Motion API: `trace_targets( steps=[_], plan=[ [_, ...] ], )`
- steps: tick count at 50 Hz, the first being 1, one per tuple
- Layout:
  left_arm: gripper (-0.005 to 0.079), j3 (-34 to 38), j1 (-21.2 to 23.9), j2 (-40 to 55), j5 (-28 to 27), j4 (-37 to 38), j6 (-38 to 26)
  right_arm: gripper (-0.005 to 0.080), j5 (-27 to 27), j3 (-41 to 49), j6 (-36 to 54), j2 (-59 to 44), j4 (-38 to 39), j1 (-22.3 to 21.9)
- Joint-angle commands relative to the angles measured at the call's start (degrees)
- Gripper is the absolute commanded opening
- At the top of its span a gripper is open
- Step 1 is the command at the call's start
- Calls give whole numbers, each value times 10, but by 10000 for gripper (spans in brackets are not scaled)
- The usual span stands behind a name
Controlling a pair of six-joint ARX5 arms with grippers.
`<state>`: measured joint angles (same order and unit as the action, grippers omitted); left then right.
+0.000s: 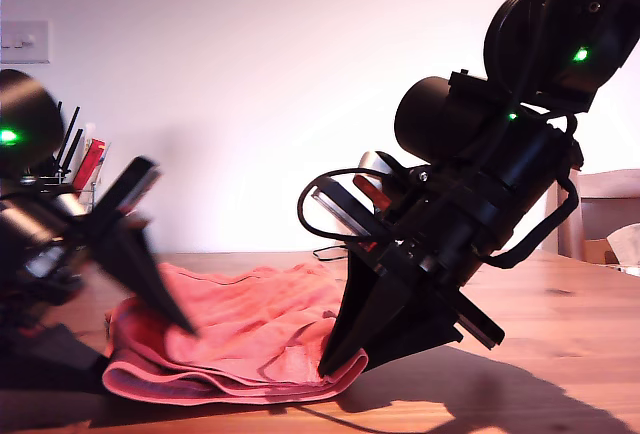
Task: Fold the underwear in front of you. After folding it, place it to the left side.
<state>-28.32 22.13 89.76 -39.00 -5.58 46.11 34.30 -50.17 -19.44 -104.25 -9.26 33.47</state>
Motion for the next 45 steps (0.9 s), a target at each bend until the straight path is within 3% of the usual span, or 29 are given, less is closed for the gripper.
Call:
trace_targets(
  steps=[1,10,24,45],
  plan=[
    [141,11,2,-1,8,-6,-1,-13,3,10,4,-21,-2,6],
    [-26,11,2,-1,-10,-5,-3,-13,29,10,4,-21,-5,6],
    [-22,11,-5,-2,-86,-6,4,-13,31,8,26,19,-10,1],
    [-22,11,10,-25,-186,36,65,-13,28,-5,114,101,-192,-10]
  ],
)
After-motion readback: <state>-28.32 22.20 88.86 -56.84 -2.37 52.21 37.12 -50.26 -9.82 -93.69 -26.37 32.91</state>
